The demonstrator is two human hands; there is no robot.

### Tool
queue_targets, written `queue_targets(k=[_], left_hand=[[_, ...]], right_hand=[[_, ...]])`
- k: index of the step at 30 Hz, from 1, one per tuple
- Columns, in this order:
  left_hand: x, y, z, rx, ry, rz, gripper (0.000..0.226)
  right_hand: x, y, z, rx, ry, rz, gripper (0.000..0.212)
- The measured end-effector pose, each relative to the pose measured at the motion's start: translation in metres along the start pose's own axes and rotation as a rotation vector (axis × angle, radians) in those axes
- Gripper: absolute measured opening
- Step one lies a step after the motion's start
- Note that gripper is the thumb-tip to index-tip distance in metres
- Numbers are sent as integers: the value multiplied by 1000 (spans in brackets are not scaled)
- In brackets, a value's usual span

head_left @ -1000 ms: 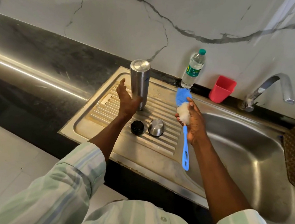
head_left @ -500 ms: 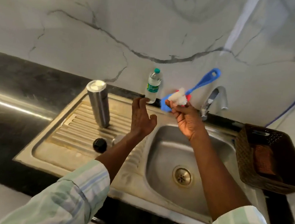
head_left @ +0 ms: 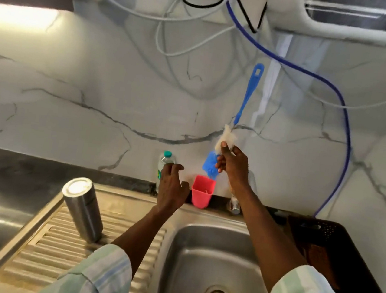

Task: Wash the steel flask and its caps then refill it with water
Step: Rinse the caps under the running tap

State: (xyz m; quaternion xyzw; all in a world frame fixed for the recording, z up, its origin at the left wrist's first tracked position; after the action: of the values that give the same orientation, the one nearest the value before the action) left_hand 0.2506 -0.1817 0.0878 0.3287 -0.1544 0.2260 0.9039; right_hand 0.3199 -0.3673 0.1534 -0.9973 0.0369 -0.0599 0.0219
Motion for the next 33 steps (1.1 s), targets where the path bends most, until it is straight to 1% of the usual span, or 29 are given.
queue_targets(k=[6, 9, 13, 16, 18, 21, 25, 30, 33], left_hand=[[9, -21, -22, 50, 67, -57, 47], [11, -31, -32, 81, 73, -88, 45], [12, -39, -40, 117, 76, -117, 41], [11, -44, -48, 136, 80, -140, 41], [10, -47, -52, 142, 80, -158, 41], [7, -49, -53, 154, 82, -178, 41], [4, -49, -49, 162, 81, -197, 42], [-7, -43, -40, 160, 63, -205, 42], [-18, -37, -35, 156, 38, -210, 39]], right_hand=[[22, -13, 54, -90, -95, -49, 30], [27, -17, 85, -163, -159, -77, 29], [28, -17, 124, -275, -252, -127, 33], [22, -15, 143, -358, -278, -146, 34], [20, -13, 144, -433, -252, -139, 34], [16, -14, 130, -588, -174, -127, 40], [8, -15, 122, -619, -177, -111, 50], [-13, -9, 117, -630, -242, -69, 72], [-30, -4, 108, -654, -240, -35, 69]])
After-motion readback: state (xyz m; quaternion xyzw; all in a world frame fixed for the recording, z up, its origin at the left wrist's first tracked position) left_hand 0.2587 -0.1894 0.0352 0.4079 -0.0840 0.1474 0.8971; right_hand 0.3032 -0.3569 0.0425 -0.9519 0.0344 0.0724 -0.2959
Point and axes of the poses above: each hand's wrist, its own x-axis towards the middle knuckle, its own y-axis out of the back of the hand, z = x × y, the point moved 7 cm from there along x, towards the middle knuckle, and after that the axes turned 2 degrees about -x, right-handed, at the moved point
